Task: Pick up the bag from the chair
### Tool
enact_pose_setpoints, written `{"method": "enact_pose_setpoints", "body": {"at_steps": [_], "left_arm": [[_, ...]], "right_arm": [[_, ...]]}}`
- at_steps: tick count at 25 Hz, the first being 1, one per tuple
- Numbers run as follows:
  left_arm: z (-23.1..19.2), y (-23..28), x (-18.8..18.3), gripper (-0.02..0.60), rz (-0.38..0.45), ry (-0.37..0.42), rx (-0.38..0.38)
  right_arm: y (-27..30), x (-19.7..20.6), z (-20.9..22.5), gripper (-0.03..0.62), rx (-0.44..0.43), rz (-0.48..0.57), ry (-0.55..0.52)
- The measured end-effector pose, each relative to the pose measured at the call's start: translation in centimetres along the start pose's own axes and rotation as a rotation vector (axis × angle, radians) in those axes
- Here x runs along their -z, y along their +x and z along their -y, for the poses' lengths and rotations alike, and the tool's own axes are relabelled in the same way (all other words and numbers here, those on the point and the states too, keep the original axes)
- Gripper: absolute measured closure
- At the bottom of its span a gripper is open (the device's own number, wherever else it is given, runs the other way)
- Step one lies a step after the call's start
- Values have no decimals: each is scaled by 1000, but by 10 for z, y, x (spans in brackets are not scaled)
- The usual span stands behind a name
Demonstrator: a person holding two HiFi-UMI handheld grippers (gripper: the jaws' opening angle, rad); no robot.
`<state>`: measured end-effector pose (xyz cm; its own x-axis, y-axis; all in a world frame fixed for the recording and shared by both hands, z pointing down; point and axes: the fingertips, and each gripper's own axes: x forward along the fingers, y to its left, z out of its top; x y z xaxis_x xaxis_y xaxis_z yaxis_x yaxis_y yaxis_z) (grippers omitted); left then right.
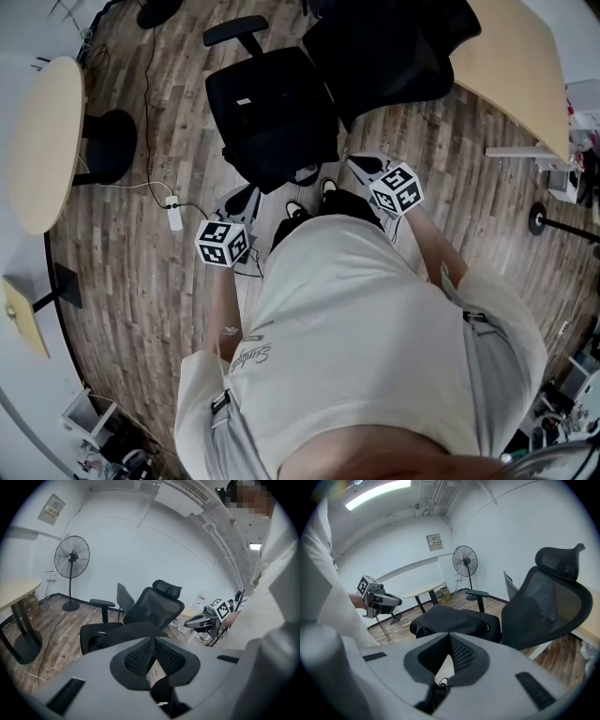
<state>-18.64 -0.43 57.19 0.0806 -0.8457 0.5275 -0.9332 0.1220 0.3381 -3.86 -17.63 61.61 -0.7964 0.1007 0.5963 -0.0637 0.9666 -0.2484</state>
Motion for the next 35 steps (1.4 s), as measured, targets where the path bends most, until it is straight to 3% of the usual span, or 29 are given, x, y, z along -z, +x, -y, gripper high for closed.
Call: {"method": "enact_pose_setpoints", "body": {"at_steps": [6, 8, 10, 12, 15, 21, 25, 28, 35], "left_arm": [[4, 12, 24, 548, -23, -32, 47], [6, 15, 34, 544, -42, -41, 45], [9, 21, 42, 474, -61, -33, 44], [6, 29, 49, 422, -84, 11, 24], [-4, 35, 67, 422, -140, 57, -14], [-21, 47, 72, 422, -151, 3, -26], [-22, 56, 83, 422, -169, -65, 4], [-24, 63, 84, 422, -181, -95, 27], [-18, 87, 92, 422, -247, -57, 87]], "right_arm": [[6, -9, 10, 597, -69, 4, 47], [9, -4, 11, 550, -97, -19, 31], [15, 6, 13, 493, -117, -56, -7], [25, 14, 16, 488, -123, -80, -54], [39, 32, 12, 473, -138, -124, -64], [57, 51, 18, 473, -158, -191, -95], [69, 64, 23, 473, -185, -200, -39], [78, 71, 23, 473, -223, -216, -71], [97, 79, 15, 473, -337, -201, -140]]}}
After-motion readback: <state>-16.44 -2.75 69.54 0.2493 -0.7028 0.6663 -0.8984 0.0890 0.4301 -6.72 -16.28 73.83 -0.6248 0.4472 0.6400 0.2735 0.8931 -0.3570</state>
